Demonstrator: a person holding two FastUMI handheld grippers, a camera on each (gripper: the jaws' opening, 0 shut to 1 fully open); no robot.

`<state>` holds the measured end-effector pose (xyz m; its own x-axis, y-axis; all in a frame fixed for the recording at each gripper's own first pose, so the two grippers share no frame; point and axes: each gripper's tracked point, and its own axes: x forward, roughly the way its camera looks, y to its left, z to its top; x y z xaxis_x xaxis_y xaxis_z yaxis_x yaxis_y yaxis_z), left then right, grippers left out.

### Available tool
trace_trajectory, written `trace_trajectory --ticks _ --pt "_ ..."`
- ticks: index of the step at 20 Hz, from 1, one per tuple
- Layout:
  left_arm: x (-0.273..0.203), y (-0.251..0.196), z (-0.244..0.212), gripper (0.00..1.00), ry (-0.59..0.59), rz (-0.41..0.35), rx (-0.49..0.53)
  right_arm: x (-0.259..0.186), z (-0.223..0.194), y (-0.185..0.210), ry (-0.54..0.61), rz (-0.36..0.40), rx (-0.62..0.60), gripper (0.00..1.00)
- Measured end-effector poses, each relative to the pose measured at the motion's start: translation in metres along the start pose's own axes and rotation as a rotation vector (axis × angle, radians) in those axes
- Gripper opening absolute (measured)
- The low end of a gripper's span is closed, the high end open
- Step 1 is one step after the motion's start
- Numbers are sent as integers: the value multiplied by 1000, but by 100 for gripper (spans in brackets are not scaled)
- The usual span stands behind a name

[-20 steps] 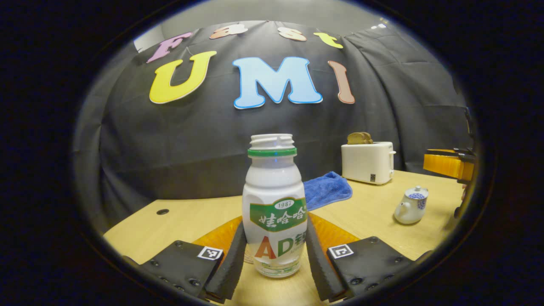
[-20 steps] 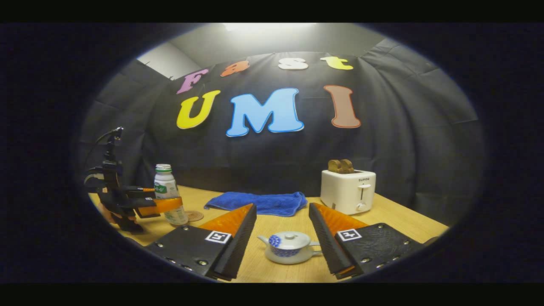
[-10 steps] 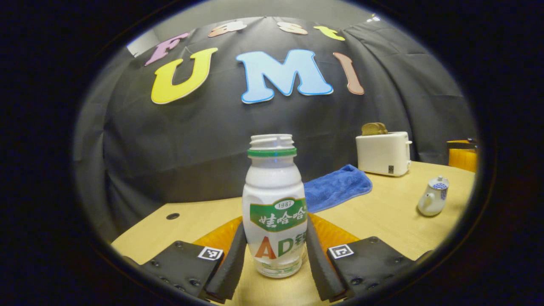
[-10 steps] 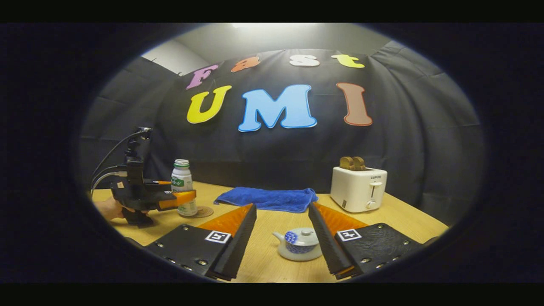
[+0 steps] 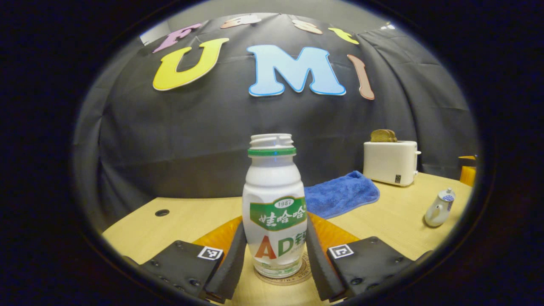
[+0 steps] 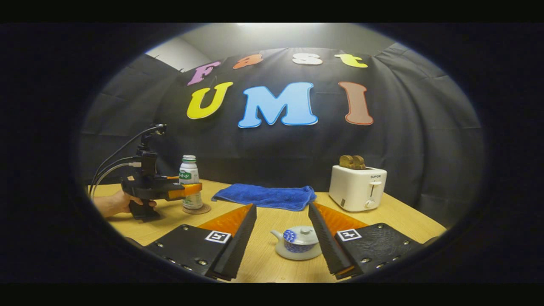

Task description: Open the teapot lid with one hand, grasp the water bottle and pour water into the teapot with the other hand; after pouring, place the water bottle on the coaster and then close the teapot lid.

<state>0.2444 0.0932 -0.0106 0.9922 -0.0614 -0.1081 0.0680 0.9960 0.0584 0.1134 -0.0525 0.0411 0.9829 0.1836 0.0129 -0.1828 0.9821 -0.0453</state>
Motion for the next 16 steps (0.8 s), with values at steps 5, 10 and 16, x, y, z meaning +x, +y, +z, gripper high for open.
trace_trajectory --ticks 5,10,16 --pt "2 -6 0 76 -9 -10 -4 1 -3 4 11 11 -6 75" --pt "0 -2 3 93 -20 17 7 0 -3 11 12 45 7 76" --pt "-12 -9 3 100 -3 5 -1 -1 -5 15 16 63 18 76"
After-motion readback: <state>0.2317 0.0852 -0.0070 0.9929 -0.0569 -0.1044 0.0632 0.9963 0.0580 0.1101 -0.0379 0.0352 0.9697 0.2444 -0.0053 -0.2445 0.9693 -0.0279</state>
